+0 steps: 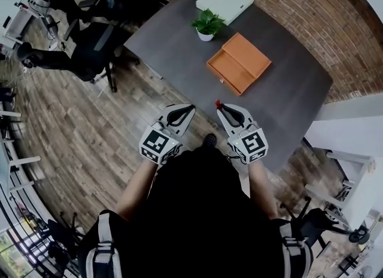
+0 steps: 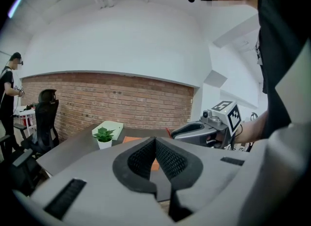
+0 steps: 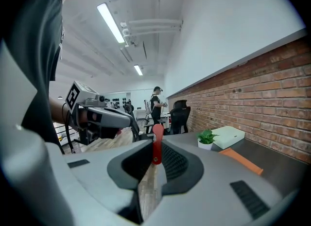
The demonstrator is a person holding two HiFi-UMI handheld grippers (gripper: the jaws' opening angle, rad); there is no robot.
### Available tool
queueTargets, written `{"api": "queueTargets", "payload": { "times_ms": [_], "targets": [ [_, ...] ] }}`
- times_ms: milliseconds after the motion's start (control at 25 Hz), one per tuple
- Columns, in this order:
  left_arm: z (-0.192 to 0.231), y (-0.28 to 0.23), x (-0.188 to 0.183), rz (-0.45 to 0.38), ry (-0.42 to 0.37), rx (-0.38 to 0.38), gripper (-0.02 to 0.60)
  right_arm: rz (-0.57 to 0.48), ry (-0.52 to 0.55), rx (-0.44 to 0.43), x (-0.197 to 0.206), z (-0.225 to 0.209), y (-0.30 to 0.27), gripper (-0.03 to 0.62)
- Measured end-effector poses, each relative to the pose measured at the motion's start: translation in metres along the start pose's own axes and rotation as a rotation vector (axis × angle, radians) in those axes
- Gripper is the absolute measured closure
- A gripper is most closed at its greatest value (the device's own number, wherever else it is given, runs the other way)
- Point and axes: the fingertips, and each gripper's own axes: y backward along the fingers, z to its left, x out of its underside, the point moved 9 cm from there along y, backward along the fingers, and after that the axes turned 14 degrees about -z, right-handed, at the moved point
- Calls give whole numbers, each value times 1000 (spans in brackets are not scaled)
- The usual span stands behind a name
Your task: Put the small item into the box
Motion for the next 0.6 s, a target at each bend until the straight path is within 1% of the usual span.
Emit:
{"api": "queueTargets", "payload": {
  "times_ms": [320, 600],
  "targets": [
    [-2, -20, -2, -4, -7, -78, 558, -5, -10, -73, 5, -31, -7, 528],
    [1, -33, 3, -11, -1, -107, 558, -11, 6, -88, 3, -49, -8, 528]
  ]
}}
